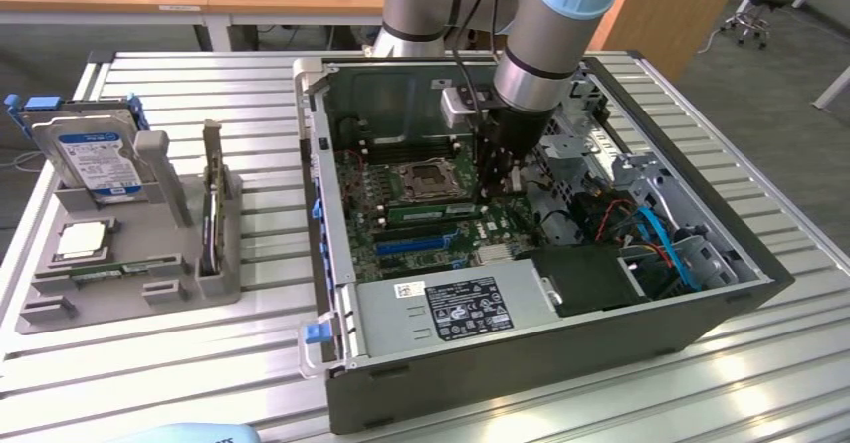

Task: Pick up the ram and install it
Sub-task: 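Press down the ram until it locks into place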

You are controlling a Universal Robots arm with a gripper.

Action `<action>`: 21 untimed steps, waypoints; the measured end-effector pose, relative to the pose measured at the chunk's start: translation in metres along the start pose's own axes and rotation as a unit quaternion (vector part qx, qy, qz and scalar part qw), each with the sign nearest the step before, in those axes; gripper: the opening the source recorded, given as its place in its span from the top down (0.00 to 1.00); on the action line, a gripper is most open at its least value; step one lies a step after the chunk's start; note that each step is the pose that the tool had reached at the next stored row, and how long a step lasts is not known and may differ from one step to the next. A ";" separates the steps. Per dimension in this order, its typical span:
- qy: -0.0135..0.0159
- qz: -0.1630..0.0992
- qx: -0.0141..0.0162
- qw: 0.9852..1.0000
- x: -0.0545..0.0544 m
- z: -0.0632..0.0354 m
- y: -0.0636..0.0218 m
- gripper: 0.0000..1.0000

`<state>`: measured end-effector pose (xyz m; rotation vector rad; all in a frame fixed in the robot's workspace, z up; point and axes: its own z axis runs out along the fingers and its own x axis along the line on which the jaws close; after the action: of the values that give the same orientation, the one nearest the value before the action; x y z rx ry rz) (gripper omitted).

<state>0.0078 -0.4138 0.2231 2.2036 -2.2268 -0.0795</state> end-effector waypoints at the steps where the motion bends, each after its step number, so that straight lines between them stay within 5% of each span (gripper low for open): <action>1: 0.000 0.000 0.000 1.000 0.000 -0.0023 0.0000 0.90; 10: 0.001 0.000 0.000 1.000 -0.001 -0.0218 0.0008 0.90; 21: 0.001 0.000 0.000 1.000 -0.001 -0.0228 0.0050 0.90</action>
<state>0.0037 -0.4132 0.2461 2.2029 -2.2257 -0.0764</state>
